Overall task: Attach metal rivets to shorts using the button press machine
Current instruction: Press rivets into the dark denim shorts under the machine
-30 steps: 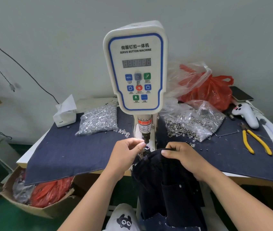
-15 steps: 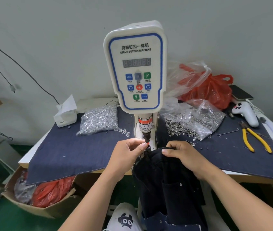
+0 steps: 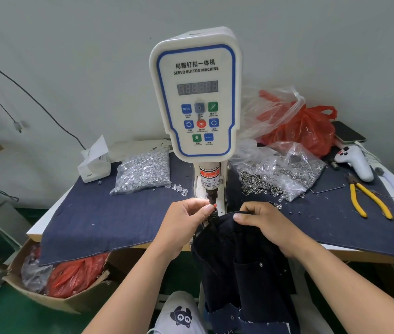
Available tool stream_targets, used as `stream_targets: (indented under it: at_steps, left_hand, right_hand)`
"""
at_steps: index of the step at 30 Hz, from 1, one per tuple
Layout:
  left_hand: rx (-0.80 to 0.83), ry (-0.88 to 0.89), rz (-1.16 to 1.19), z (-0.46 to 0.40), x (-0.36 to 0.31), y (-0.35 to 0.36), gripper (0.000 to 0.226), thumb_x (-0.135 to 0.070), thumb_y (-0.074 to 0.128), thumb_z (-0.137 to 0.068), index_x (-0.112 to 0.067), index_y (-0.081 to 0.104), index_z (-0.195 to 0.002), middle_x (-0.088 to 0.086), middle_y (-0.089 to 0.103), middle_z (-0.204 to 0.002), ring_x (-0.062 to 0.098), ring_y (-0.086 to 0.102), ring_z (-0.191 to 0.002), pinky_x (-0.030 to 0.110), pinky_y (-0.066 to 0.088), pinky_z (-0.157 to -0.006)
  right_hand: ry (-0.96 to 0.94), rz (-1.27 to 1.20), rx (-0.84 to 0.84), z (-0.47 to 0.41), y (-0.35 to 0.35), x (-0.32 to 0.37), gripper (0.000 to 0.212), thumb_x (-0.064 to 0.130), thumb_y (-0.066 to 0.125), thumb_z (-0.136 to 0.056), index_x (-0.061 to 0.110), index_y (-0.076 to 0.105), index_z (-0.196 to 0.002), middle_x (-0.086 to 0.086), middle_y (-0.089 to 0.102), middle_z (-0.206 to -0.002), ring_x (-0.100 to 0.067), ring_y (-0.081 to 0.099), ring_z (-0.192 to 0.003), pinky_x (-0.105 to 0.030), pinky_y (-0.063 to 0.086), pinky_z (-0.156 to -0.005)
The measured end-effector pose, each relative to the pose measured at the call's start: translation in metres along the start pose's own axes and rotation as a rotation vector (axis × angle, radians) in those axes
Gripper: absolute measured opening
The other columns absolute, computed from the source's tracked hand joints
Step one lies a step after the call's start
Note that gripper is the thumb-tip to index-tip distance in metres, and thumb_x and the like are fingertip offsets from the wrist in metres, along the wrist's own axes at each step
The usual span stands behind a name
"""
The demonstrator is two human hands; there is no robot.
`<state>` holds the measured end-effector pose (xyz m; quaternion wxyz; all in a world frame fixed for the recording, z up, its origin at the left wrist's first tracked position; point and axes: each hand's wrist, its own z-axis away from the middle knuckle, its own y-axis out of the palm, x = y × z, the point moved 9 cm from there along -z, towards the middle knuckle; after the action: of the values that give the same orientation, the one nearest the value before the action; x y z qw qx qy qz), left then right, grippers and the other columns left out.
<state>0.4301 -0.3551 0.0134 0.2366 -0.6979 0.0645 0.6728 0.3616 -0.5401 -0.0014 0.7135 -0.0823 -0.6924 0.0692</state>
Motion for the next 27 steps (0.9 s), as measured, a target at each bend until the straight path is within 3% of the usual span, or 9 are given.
stream_targets:
  at_steps: [8, 11, 13, 16, 18, 22, 23, 26, 27]
  left_hand:
    - [0.021, 0.042, -0.09, 0.002, -0.011, -0.001, 0.008, -0.032, 0.075, -0.098, -0.03, 0.082, -0.098, -0.008, 0.08, -0.093, 0.011, 0.076, -0.093, 0.036, 0.061, -0.087]
    - [0.016, 0.084, -0.153, 0.005, -0.019, -0.003, 0.011, -0.029, 0.074, -0.098, -0.028, 0.08, -0.108, -0.012, 0.08, -0.097, 0.005, 0.075, -0.095, 0.025, 0.056, -0.085]
    - [-0.079, 0.12, -0.181, 0.014, -0.023, -0.009, 0.016, -0.027, 0.072, -0.1, -0.027, 0.075, -0.116, -0.015, 0.078, -0.101, 0.002, 0.073, -0.097, 0.02, 0.055, -0.088]
    - [-0.251, 0.17, -0.213, 0.045, -0.017, -0.013, 0.005, -0.029, 0.068, -0.101, -0.03, 0.068, -0.106, -0.023, 0.072, -0.097, -0.002, 0.069, -0.094, 0.012, 0.05, -0.082]
    - [-0.183, 0.173, -0.276, 0.063, -0.009, 0.002, 0.018, -0.04, 0.072, -0.097, -0.033, 0.062, -0.11, -0.024, 0.068, -0.102, -0.004, 0.065, -0.099, 0.014, 0.049, -0.083]
    - [0.024, 0.035, -0.462, 0.07, -0.002, 0.014, 0.071, -0.079, 0.073, -0.069, -0.042, 0.05, -0.126, -0.027, 0.058, -0.114, -0.007, 0.058, -0.103, 0.016, 0.047, -0.08]
    - [0.1, 0.005, -0.479, 0.069, -0.003, 0.016, 0.067, -0.077, 0.075, -0.071, -0.042, 0.054, -0.125, -0.026, 0.061, -0.113, -0.006, 0.059, -0.101, 0.019, 0.049, -0.081]
    - [0.3, 0.048, -0.438, 0.067, -0.014, 0.021, 0.02, -0.051, 0.07, -0.097, -0.032, 0.073, -0.101, -0.022, 0.071, -0.093, -0.002, 0.065, -0.086, 0.028, 0.052, -0.081]
    - [0.342, 0.064, -0.351, 0.068, -0.018, 0.02, 0.018, -0.044, 0.066, -0.102, -0.029, 0.074, -0.098, -0.017, 0.072, -0.092, 0.0, 0.066, -0.086, 0.028, 0.053, -0.083]
  right_hand:
    - [0.007, -0.021, 0.0, 0.001, 0.001, 0.001, 0.03, 0.036, 0.073, -0.088, 0.017, 0.057, -0.07, 0.0, 0.052, -0.07, -0.016, 0.049, -0.071, -0.036, 0.038, -0.077]
    - [0.019, -0.026, 0.002, 0.002, 0.001, 0.001, 0.029, 0.032, 0.073, -0.092, 0.021, 0.059, -0.069, 0.001, 0.053, -0.069, -0.014, 0.05, -0.07, -0.035, 0.039, -0.076]
    - [0.031, -0.033, 0.004, 0.002, 0.0, 0.001, 0.029, 0.031, 0.074, -0.092, 0.02, 0.061, -0.069, 0.001, 0.055, -0.069, -0.013, 0.051, -0.069, -0.034, 0.039, -0.076]
    - [0.046, -0.03, 0.023, 0.002, 0.001, 0.002, 0.027, 0.032, 0.076, -0.091, 0.01, 0.069, -0.077, -0.004, 0.064, -0.073, -0.015, 0.059, -0.072, -0.034, 0.044, -0.079]
    - [0.052, -0.035, 0.057, 0.004, 0.003, 0.005, 0.023, 0.033, 0.077, -0.09, 0.011, 0.075, -0.083, -0.007, 0.07, -0.079, -0.015, 0.064, -0.075, -0.032, 0.048, -0.079]
    - [0.035, -0.086, 0.169, 0.013, 0.01, 0.017, 0.02, 0.035, 0.078, -0.088, 0.016, 0.077, -0.083, -0.002, 0.073, -0.079, -0.01, 0.067, -0.072, -0.021, 0.052, -0.068]
    - [0.031, -0.113, 0.187, 0.015, 0.011, 0.02, 0.02, 0.035, 0.078, -0.087, 0.016, 0.076, -0.082, -0.002, 0.072, -0.079, -0.01, 0.066, -0.071, -0.021, 0.052, -0.067]
    - [0.037, -0.21, 0.238, 0.023, 0.014, 0.031, 0.021, 0.036, 0.075, -0.087, 0.017, 0.071, -0.079, -0.001, 0.067, -0.077, -0.01, 0.062, -0.068, -0.02, 0.05, -0.064]
    - [0.041, -0.24, 0.247, 0.026, 0.014, 0.034, 0.02, 0.035, 0.073, -0.089, 0.019, 0.07, -0.077, 0.0, 0.066, -0.076, -0.009, 0.061, -0.068, -0.019, 0.05, -0.064]
